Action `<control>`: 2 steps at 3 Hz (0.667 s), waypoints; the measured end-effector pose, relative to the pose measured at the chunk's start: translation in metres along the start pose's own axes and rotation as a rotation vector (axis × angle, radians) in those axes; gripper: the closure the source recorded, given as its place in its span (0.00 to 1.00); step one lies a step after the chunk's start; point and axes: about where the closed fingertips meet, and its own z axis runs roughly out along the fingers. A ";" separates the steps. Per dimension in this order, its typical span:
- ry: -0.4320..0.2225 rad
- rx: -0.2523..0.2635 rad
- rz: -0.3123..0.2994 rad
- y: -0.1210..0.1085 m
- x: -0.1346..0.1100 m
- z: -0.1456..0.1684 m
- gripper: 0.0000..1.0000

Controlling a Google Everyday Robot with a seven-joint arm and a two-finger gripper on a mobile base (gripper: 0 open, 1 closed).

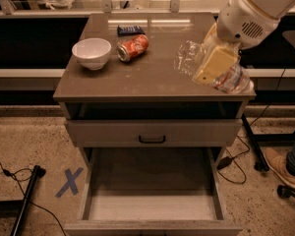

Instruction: Place water bottle into middle drawer

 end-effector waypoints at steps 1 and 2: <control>0.023 -0.060 0.073 0.019 0.010 0.025 1.00; 0.023 -0.060 0.073 0.019 0.010 0.025 1.00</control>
Offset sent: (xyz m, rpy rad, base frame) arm -0.0143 0.0050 -0.0272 0.0048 0.0840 -0.0453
